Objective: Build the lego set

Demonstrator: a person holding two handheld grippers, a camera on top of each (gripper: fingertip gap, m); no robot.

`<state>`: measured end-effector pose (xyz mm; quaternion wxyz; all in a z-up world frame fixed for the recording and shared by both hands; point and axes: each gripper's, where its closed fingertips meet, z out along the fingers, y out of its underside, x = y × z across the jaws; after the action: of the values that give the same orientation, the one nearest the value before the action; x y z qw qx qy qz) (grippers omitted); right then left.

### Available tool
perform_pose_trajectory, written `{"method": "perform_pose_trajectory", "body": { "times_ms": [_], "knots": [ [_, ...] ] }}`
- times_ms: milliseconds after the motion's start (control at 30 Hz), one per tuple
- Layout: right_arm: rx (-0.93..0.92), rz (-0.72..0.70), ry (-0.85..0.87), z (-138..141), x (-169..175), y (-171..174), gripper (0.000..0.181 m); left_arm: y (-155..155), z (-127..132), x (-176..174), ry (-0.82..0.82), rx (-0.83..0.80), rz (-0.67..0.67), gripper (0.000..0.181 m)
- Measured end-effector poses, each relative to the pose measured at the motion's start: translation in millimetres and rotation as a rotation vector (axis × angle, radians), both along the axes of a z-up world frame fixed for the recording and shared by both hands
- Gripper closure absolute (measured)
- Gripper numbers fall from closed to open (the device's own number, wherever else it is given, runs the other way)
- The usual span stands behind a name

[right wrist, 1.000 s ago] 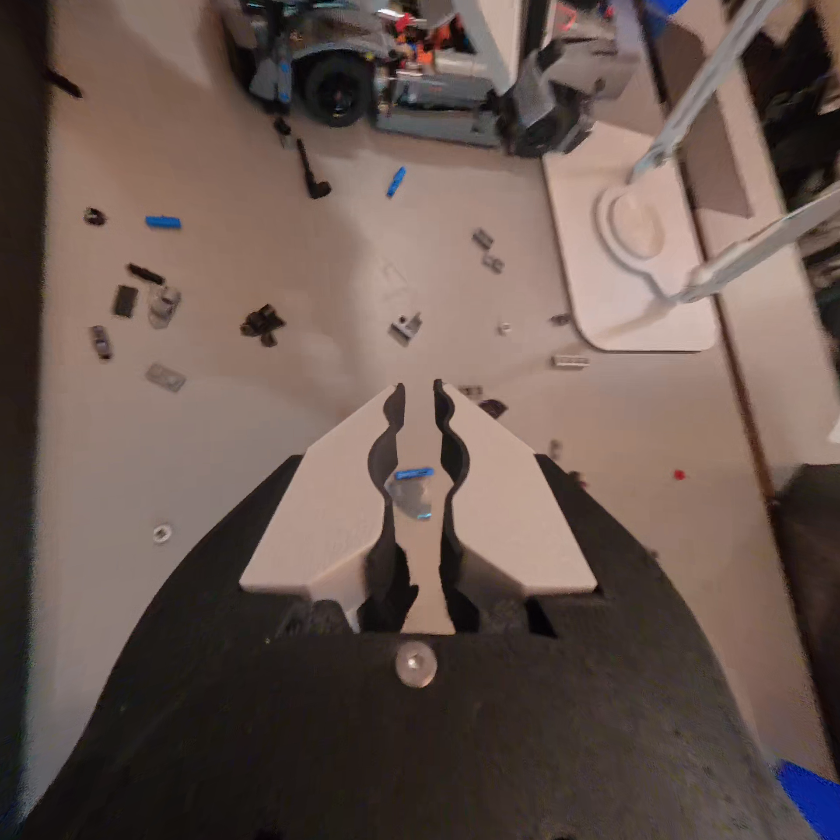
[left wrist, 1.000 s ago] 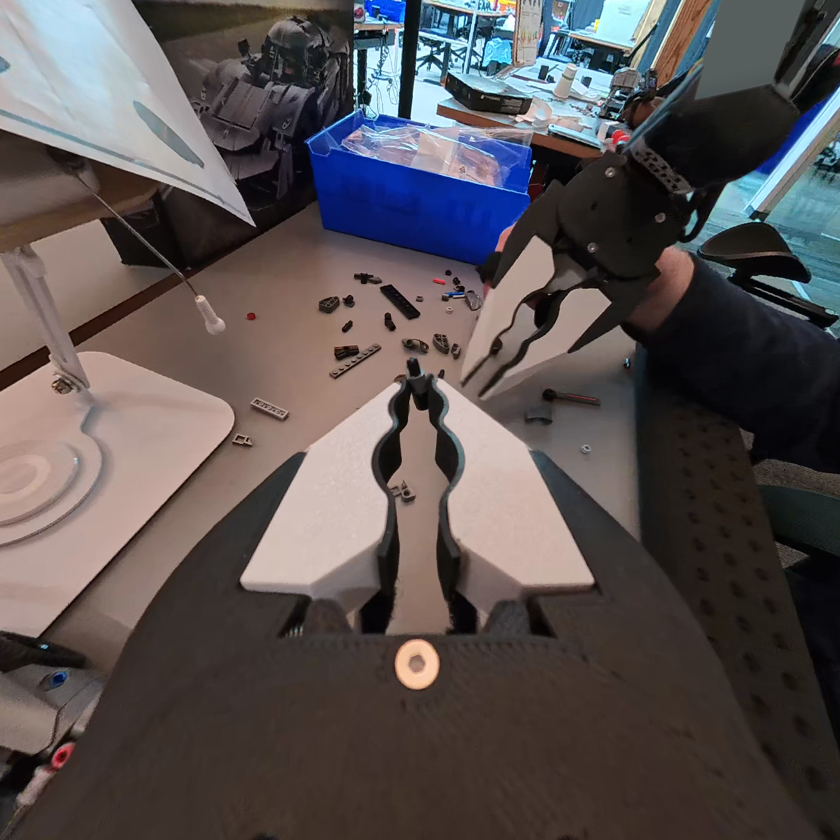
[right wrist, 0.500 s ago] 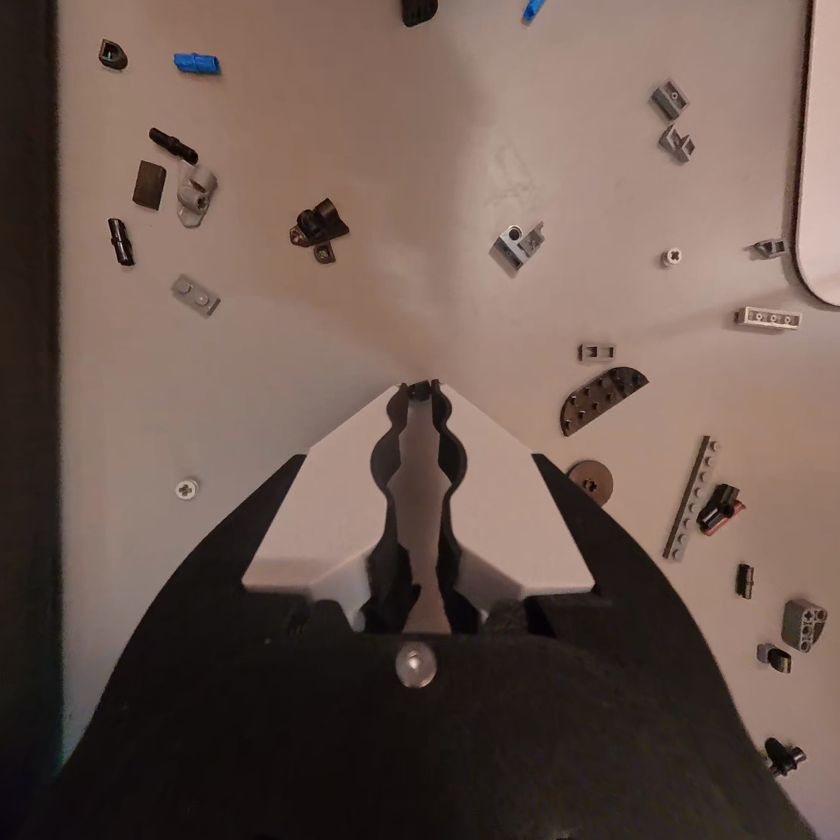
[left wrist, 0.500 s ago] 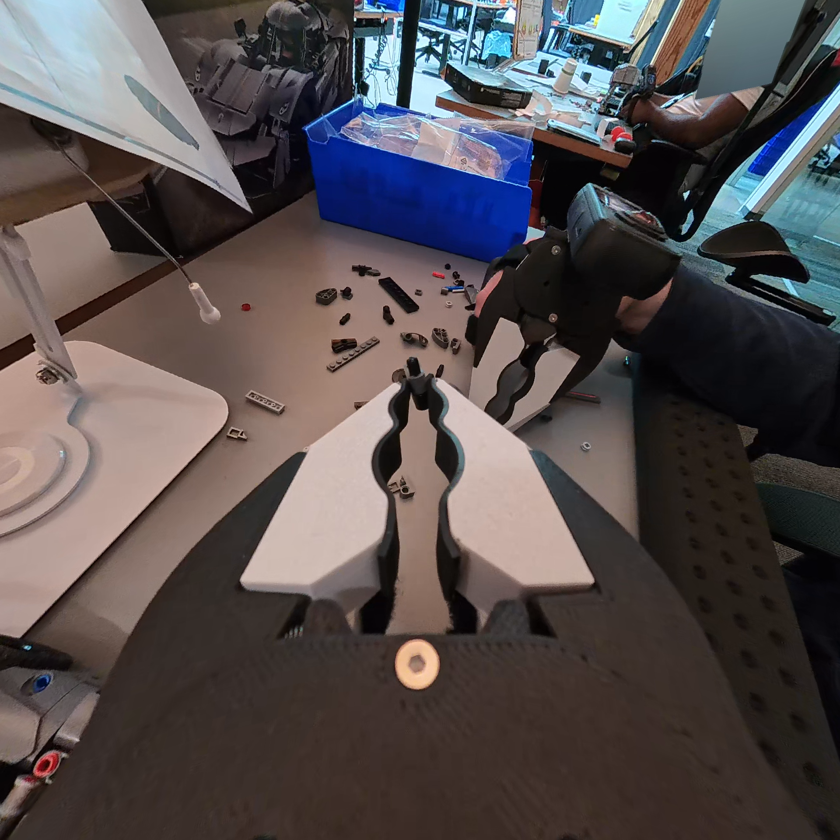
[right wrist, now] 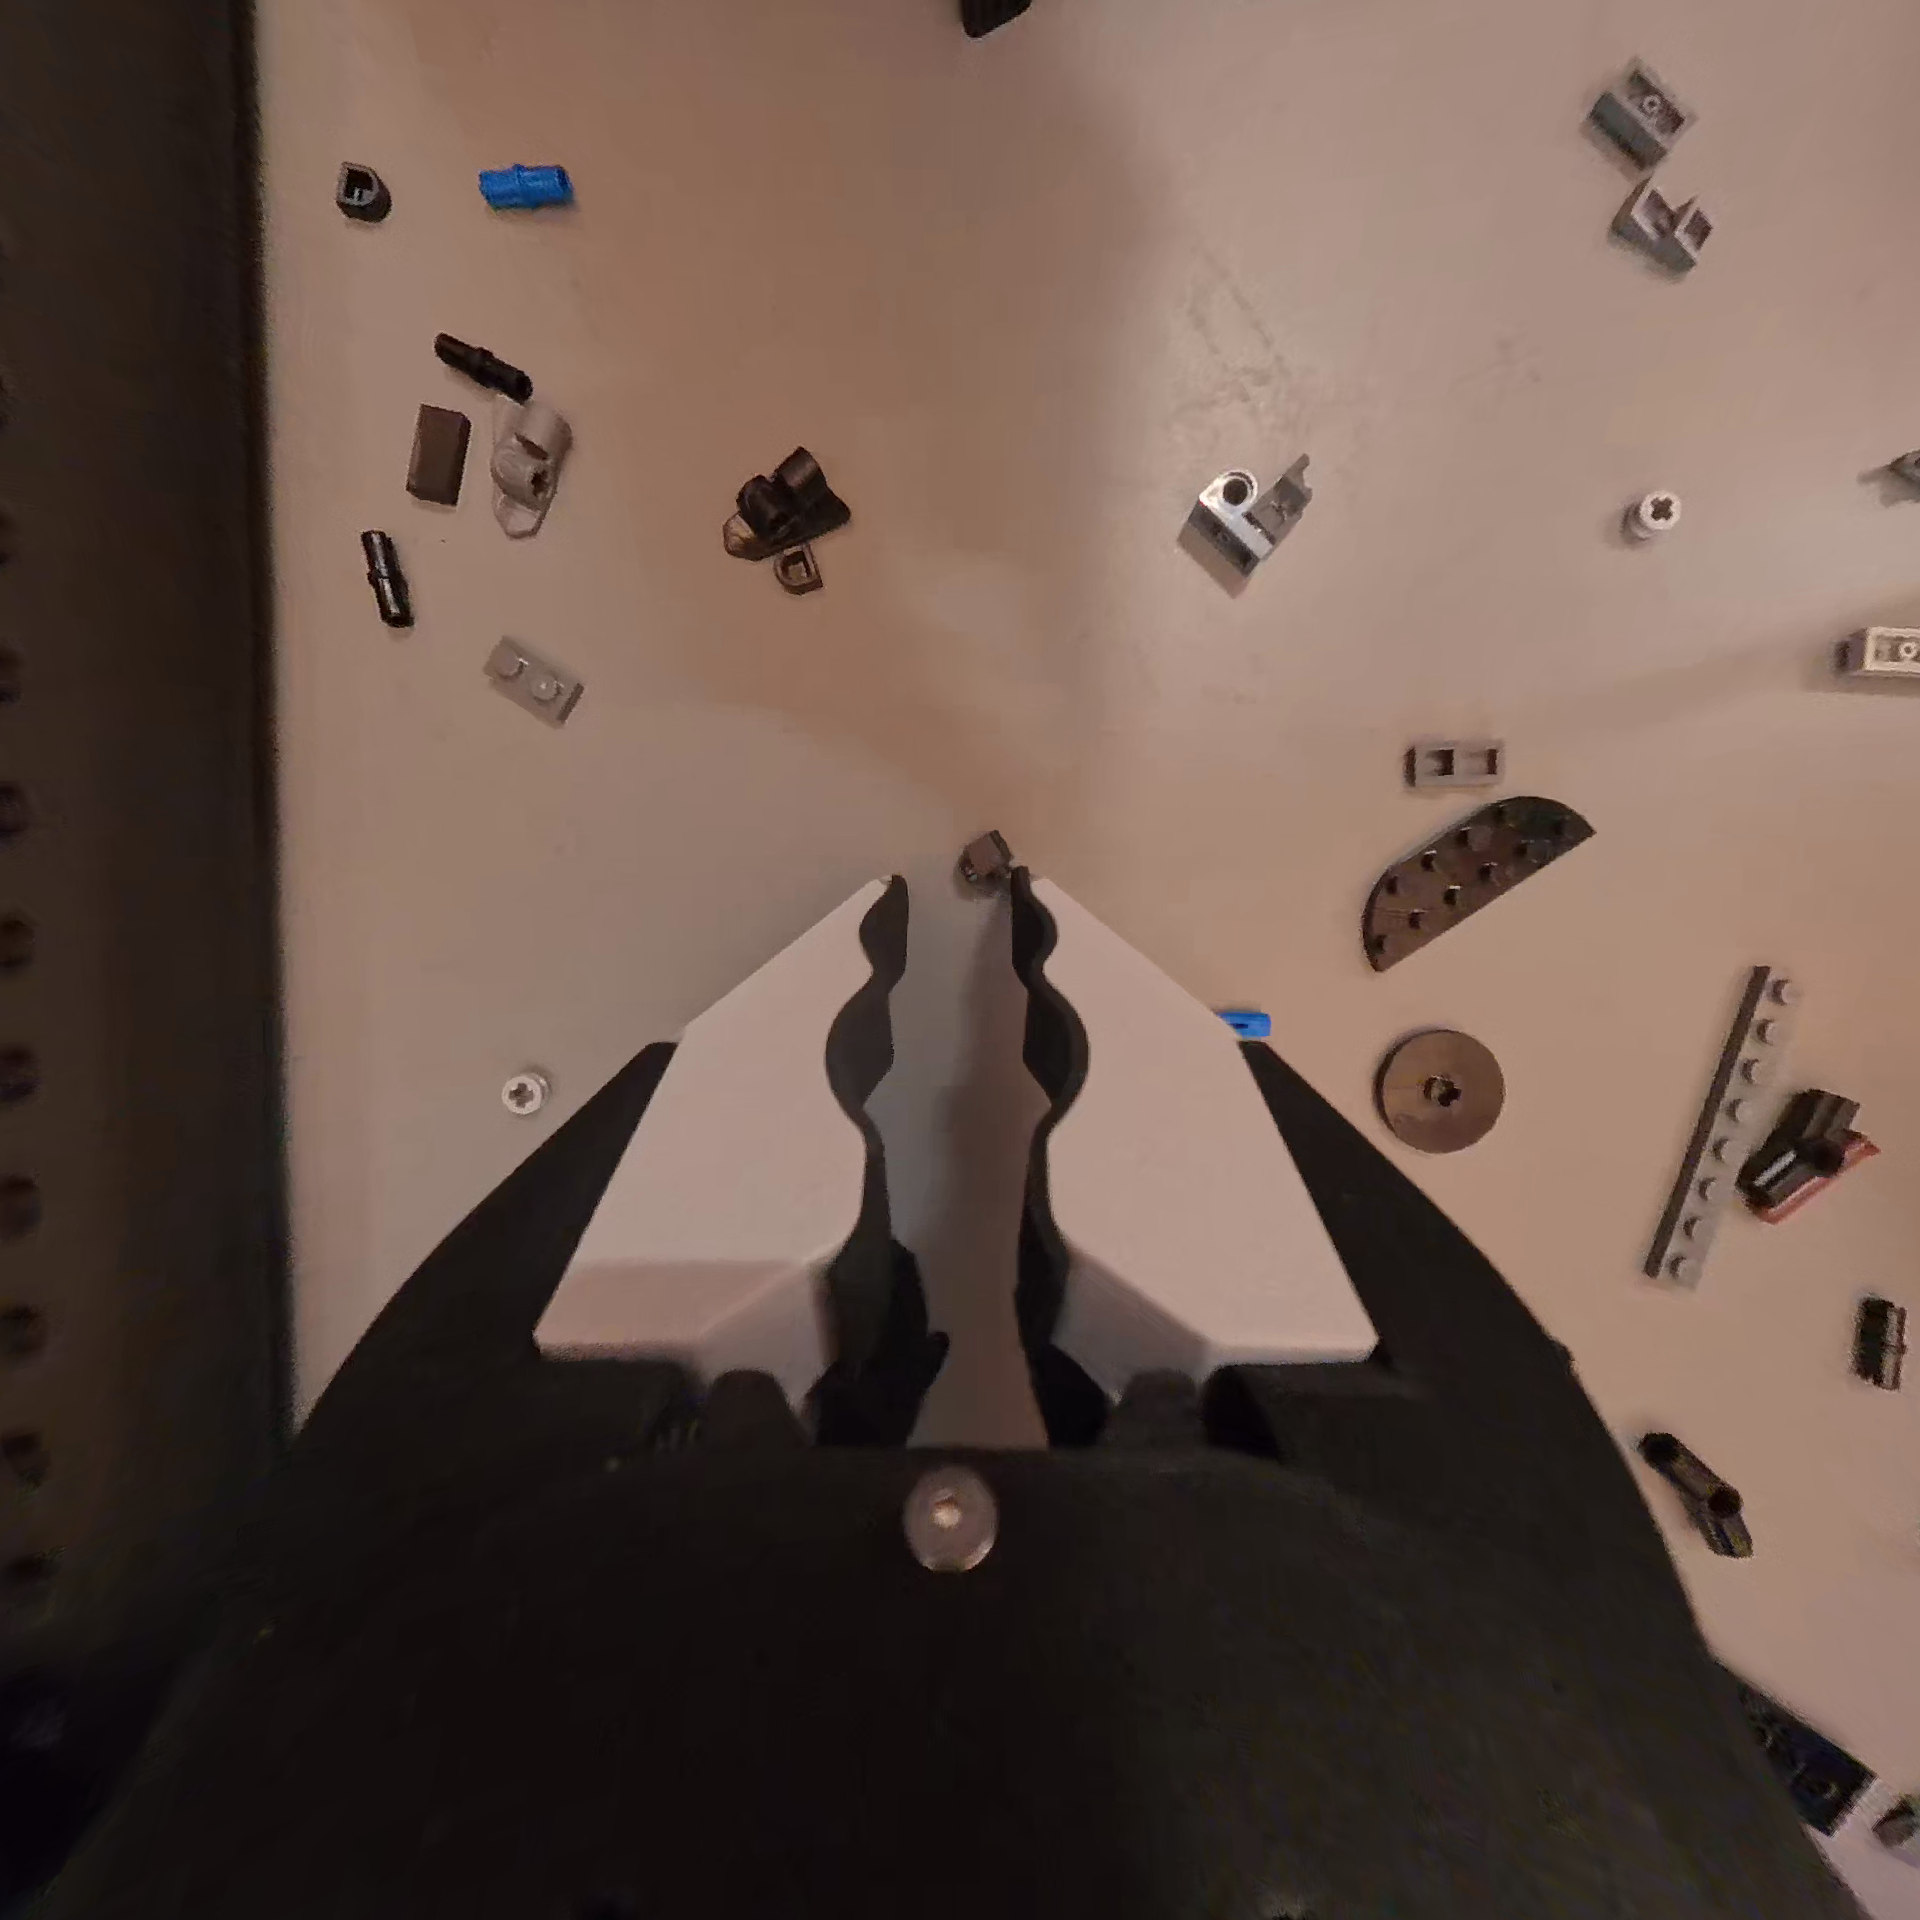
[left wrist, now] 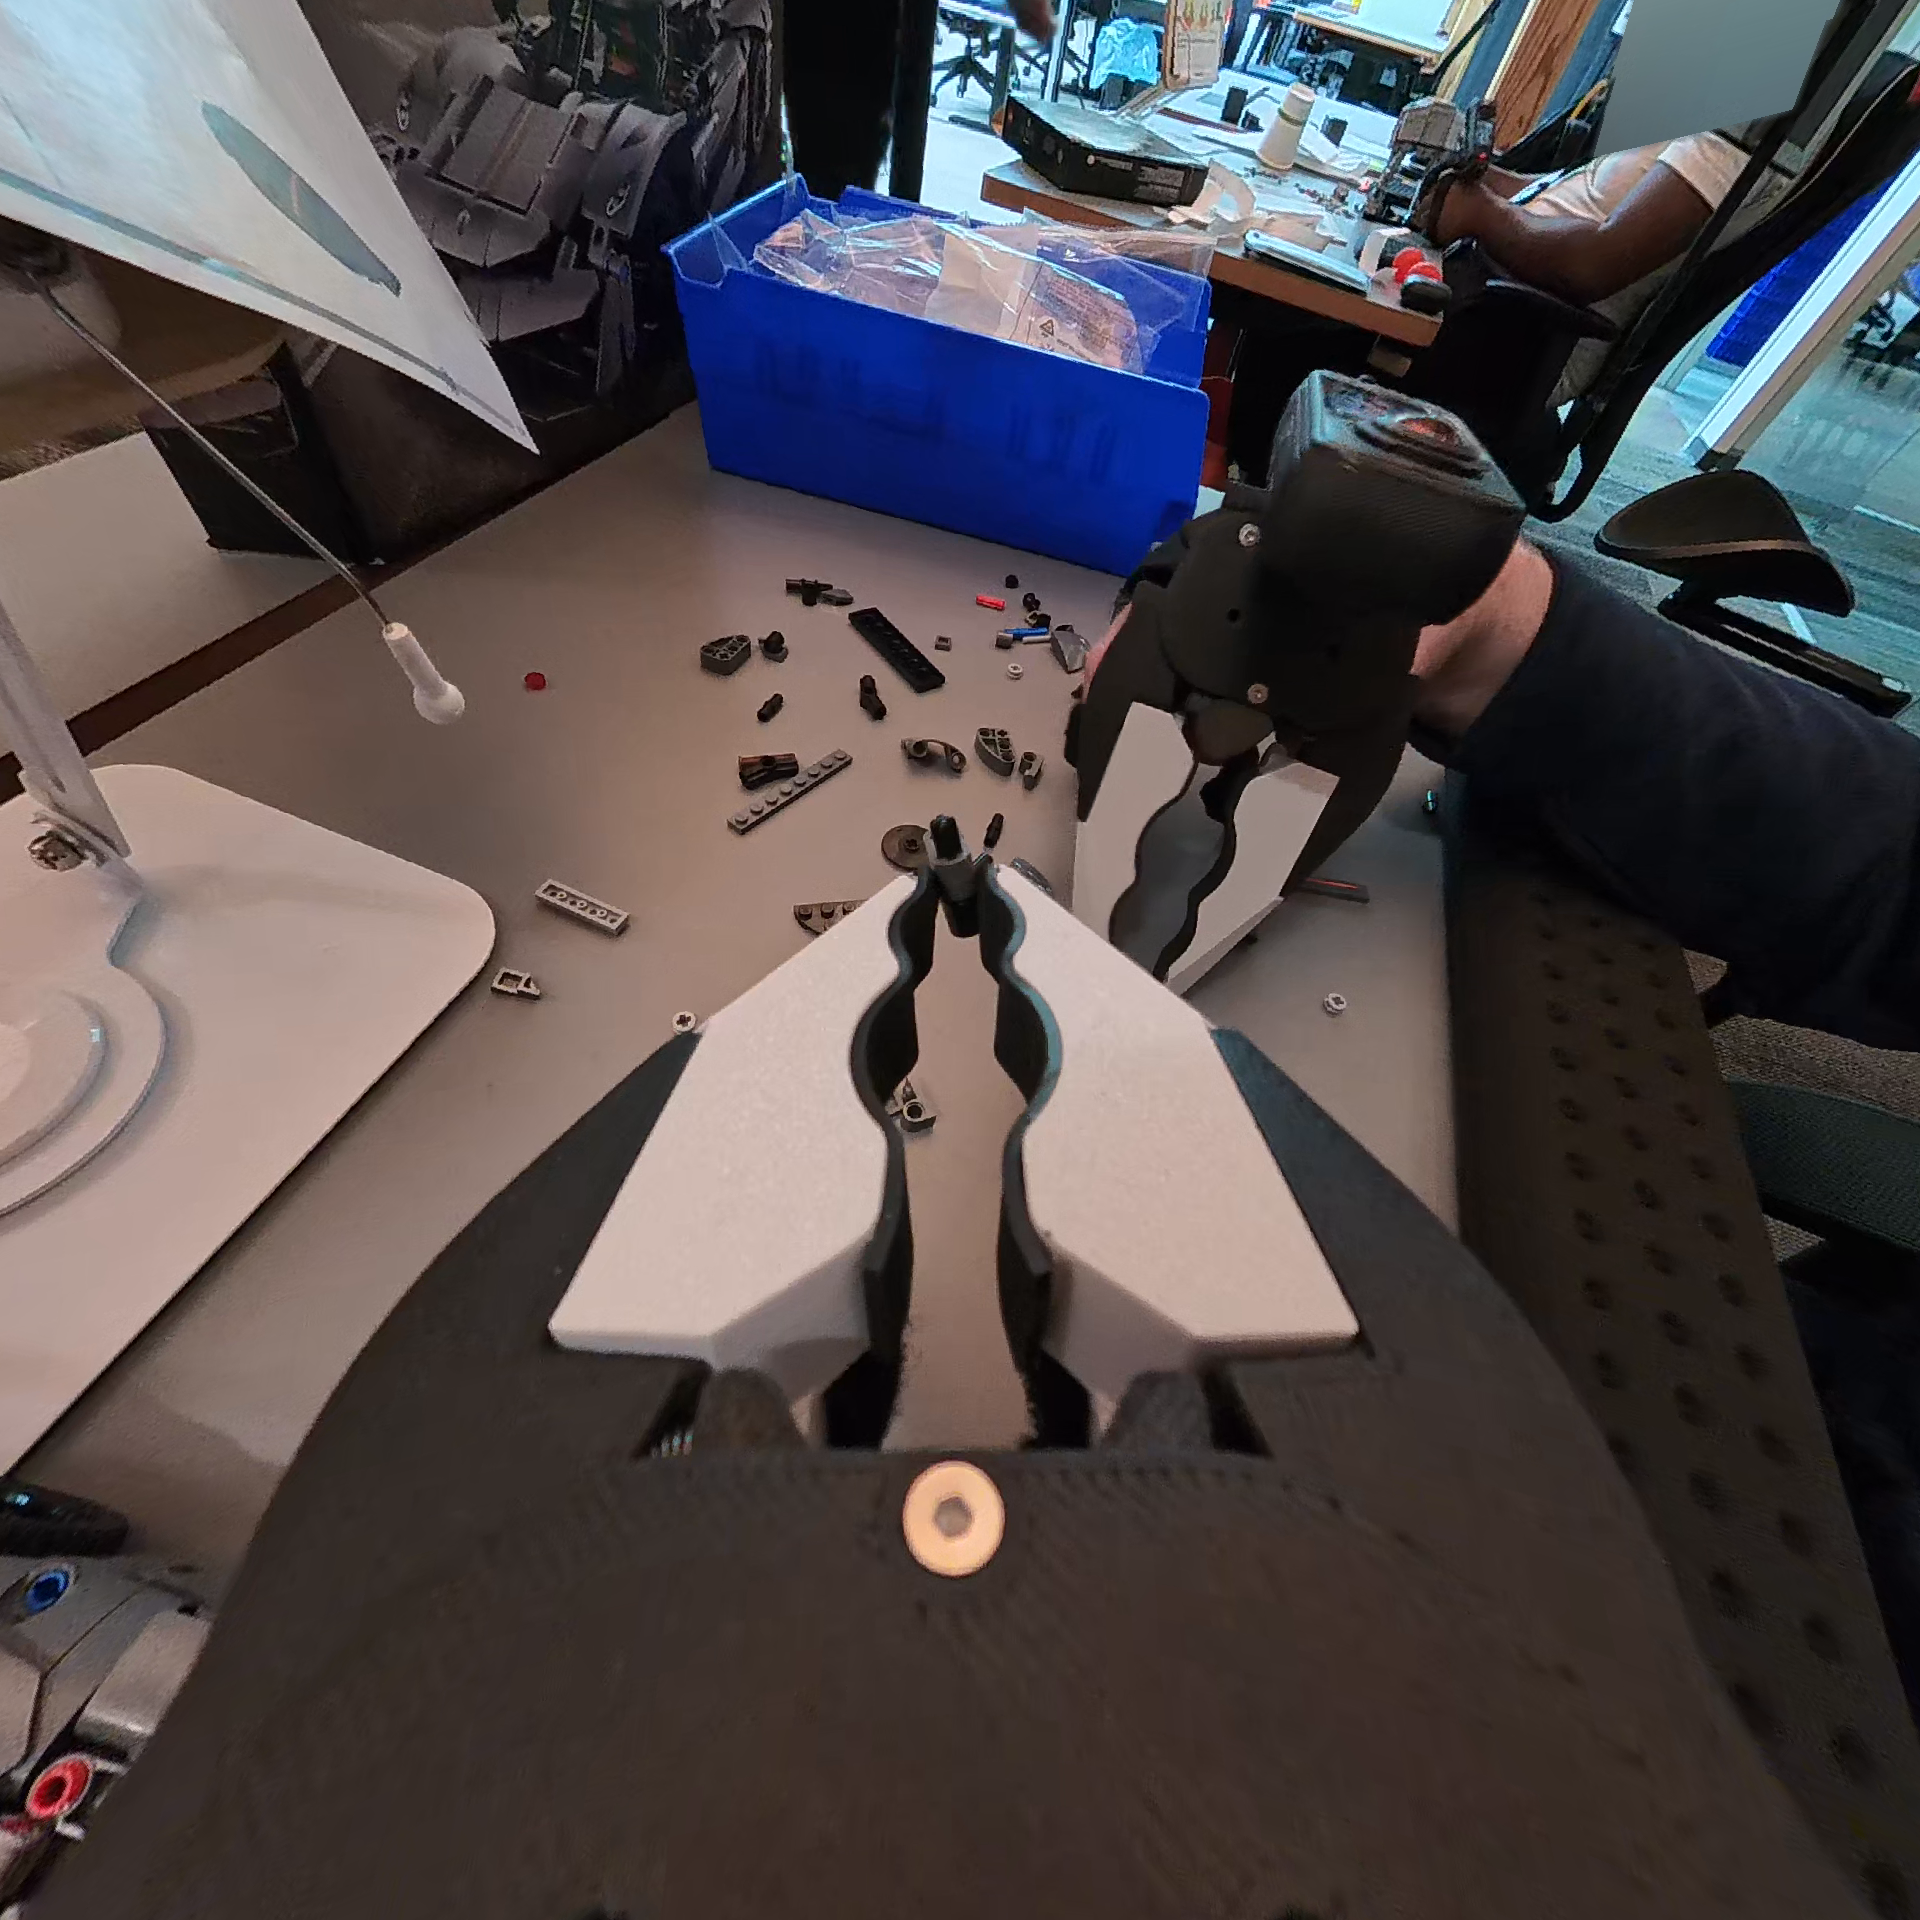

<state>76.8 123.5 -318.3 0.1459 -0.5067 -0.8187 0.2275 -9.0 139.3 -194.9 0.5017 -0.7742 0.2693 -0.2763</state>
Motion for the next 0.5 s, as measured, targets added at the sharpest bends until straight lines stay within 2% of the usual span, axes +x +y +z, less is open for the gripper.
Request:
{"method": "perform_pose_trajectory", "body": {
  "times_ms": [167,367,500],
  "knots": [
    [-0.024,0.043,-0.008,0.7,4.0,-8.7,0.173,-0.2,-1.0,0.7,0.004,-0.002,-0.003,0.176],
    [0.017,0.015,0.021,1.5,-2.8,-1.1,0.166,0.1,-1.6,1.0,0.004,-0.004,-0.003,0.176],
    [0.021,0.045,0.016,-0.5,-4.0,-6.5,0.181,-0.2,-1.5,1.4,0.007,-0.002,-0.004,0.176]
  ]
}}
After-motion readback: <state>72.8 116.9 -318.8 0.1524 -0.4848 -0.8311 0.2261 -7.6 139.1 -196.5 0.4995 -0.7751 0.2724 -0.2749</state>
